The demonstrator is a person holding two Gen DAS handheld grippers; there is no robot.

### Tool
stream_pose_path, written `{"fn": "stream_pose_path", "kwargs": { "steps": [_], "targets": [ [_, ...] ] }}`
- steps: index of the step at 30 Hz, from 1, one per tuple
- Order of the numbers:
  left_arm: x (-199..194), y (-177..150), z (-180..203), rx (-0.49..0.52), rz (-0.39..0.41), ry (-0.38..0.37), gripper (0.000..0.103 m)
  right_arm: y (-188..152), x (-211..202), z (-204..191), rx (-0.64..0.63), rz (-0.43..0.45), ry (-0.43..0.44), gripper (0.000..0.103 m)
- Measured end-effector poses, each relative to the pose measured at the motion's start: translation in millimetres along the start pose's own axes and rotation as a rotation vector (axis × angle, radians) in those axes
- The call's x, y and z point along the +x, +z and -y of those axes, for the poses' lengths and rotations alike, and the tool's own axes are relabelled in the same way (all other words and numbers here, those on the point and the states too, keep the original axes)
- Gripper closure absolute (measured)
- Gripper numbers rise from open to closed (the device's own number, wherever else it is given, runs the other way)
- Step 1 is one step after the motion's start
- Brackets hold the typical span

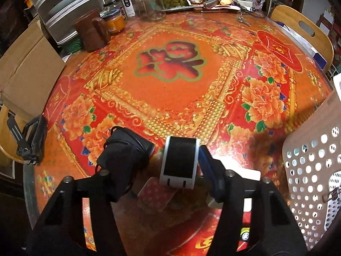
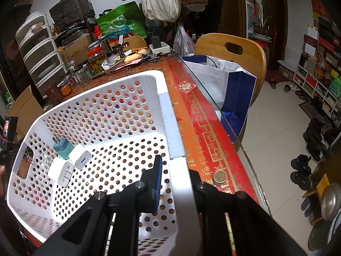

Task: Organize rigid objects
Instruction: 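Grasp the white-and-black charger beside the black adapter with the left tool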

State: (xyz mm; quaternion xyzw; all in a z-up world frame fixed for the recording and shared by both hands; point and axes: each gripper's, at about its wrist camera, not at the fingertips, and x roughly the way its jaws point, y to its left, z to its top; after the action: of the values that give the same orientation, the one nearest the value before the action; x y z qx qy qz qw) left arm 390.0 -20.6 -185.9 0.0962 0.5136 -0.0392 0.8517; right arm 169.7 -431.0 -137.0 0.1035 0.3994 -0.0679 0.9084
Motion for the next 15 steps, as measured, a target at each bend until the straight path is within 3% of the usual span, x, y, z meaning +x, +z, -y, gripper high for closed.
{"fn": "stream_pose_path", "kwargs": {
  "steps": [3,4,15],
  "targets": [
    [-2.1,2.4,2.2,-0.004,0.006,0.009,0.072,0.3,0.0,-0.2,0.000,0.001,0.002,0.089],
    [-2.6,2.5,2.3,-0.009,-0.002,-0.010,0.075,0.5,-0.2,0.1,0.000,0.002,0.003,0.089],
    [5.1,0.8,4.5,-0.048,-0.036,-0.030,0.076,-0.2,-0.6,1.1,-0.001,0.002,0.013,0.089]
  ]
}}
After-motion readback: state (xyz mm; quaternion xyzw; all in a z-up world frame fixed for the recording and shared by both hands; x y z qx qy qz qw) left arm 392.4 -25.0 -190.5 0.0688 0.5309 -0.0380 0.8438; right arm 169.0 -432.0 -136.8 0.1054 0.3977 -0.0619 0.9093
